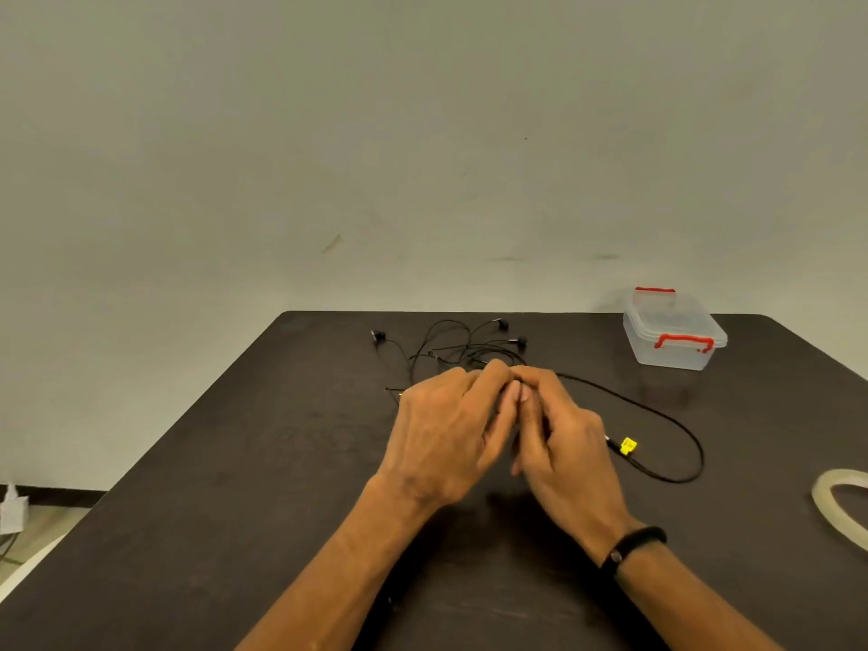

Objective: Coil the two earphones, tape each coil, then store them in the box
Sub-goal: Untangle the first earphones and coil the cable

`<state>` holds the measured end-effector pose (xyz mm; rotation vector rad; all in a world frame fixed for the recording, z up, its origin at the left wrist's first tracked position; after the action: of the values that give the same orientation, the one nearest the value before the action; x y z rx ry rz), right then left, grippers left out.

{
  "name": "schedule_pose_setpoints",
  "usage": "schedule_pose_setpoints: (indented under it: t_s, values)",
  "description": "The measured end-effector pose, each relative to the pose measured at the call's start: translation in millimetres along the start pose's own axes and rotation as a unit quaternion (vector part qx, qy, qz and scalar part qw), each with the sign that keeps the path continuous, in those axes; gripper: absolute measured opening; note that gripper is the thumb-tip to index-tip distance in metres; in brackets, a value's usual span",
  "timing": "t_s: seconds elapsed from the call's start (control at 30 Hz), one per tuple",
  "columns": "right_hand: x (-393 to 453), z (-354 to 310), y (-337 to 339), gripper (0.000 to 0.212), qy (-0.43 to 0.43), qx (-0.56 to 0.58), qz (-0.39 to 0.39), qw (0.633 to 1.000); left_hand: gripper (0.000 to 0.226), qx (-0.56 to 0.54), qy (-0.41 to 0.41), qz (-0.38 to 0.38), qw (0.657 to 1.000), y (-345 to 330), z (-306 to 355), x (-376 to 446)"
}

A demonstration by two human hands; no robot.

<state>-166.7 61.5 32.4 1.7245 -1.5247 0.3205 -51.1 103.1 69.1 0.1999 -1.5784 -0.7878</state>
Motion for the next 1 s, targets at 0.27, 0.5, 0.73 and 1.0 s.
schedule_pose_setpoints:
  t_s: [0.27,0.5,0.73,1.0]
  values:
    - [9,15,26,0.017,-0.067,0.040,0.108,0.991,0.014,-0.001,0.048,-0.030,0.998,-5,-29,-3]
    - [13,39,58,0.020,-0.138,0.118,0.236,0.955,0.015,0.053,0.112,-0.040,0.991,-6,-66,-9]
    - [11,66,67,0.019,-0.186,0.141,0.293,0.927,0.017,0.084,0.182,-0.063,0.978,-11,-109,-13]
    - [7,88,72,0.019,-0.242,0.156,0.321,0.902,0.027,0.078,0.173,-0.146,0.971,12,-189,79]
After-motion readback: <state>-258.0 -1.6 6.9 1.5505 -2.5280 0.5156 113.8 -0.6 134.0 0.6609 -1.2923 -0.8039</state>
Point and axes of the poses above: each hand's wrist, its own x-axis towards the middle knuckle, its own y-axis out of the back of the hand, z = x × y, the point moved 8 cm from there along x, towards the middle knuckle
